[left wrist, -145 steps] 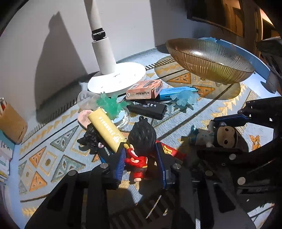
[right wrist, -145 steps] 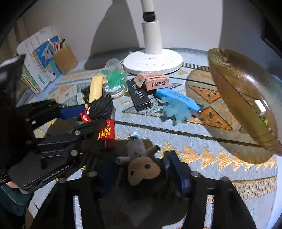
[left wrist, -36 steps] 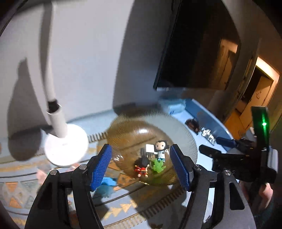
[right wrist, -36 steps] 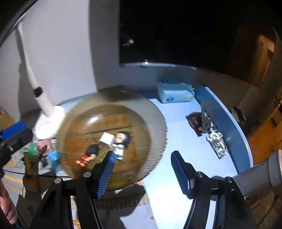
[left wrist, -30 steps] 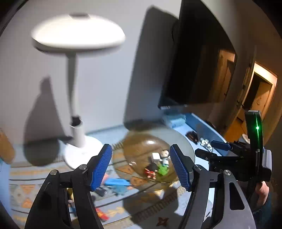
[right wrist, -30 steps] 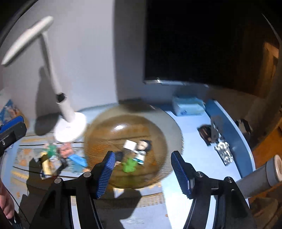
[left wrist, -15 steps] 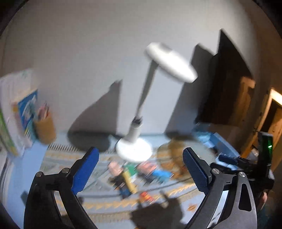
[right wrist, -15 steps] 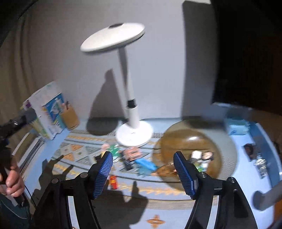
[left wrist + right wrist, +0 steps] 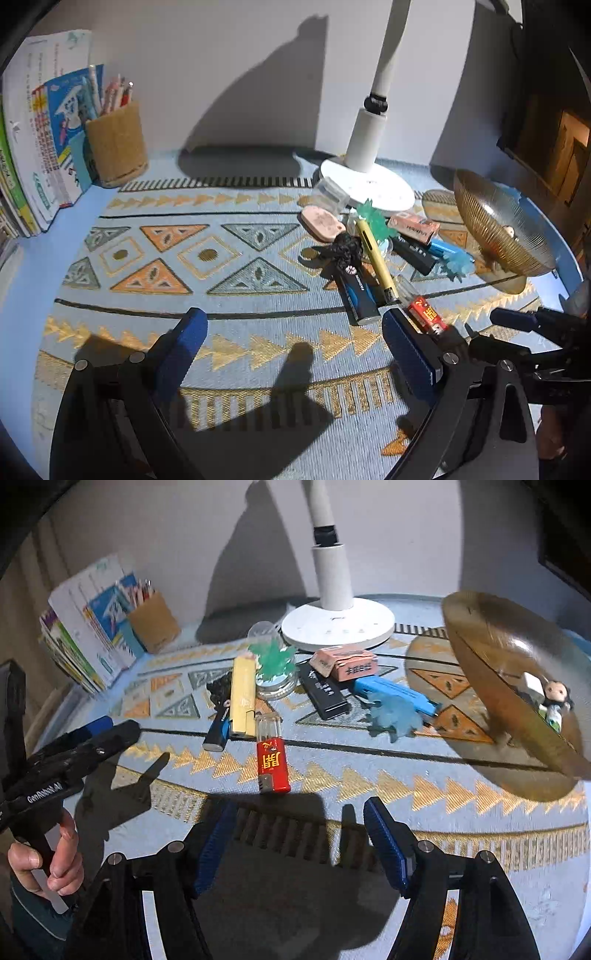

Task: Organize rigid objects
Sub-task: 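Withdraw both tools from the bowl back toward the pile, then grasp the blue-black pen with the left tool while the right tool grasps the red lighter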

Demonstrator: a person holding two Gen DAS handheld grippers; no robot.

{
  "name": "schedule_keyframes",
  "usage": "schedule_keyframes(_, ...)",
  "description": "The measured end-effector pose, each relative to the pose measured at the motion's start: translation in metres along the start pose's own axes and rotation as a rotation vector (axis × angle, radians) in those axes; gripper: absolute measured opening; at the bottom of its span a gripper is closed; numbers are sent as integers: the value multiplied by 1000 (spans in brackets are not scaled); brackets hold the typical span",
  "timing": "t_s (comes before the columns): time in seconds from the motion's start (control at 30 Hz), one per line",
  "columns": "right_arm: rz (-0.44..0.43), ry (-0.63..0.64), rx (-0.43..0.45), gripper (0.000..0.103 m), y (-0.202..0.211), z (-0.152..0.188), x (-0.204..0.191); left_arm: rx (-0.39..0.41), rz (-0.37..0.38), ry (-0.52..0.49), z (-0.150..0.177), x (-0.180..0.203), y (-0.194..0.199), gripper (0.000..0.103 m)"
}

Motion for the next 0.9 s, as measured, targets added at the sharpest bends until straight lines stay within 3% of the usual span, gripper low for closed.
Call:
schedule_keyframes(0.2, 13, 43, 1, 70, -10, -16, -8, -42, -17, -63, -7, 17, -20, 95)
schedule_keyframes(0.23, 15, 44, -2, 67, -14, -18, -8, -57, -12, -72, -8, 20, -27, 93)
schedule_keyframes(0.3, 24, 57, -19, 58, -26, -20, -9, -83, 15, -74, -8, 23, -35, 75)
schedule_keyframes(0.4, 44, 77, -32, 56, -36, -18, -10, -127, 29, -73, -5, 27, -49, 71)
schedule_keyframes(0.5, 11, 67, -42, 56, -42, -20, -11, -134, 30, -92, -3, 32, -52, 68)
schedule_keyframes(0.6, 44, 100, -33, 53, -46, -23, -16, -139, 31, -101, -7, 36, -55, 64)
schedule_keyframes(0.7, 121, 150, -29, 42, -51, -25, -22, -165, 46, -103, -8, 40, -62, 64)
schedule_keyframes(0.77, 125, 163, -19, 27, -49, -23, -22, -166, 20, -137, -9, 46, -65, 64)
schedule_keyframes(0.87, 134, 127, -5, 25, -44, -20, -10, -168, -15, -179, -9, 54, -71, 65)
schedule_keyframes(0.9, 121, 108, 1, 25, -42, -20, -5, -161, -24, -196, -10, 57, -72, 60)
Point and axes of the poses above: each gripper's, at about its wrist camera, not at the fingertips, and y roughly against the way its jaws point, x to its right, z to its underside, the point moved 6 cm from there along -y, roughly the way its jaws point, and after that the axes turned 4 degrees about -x, right-handed, at the moved point
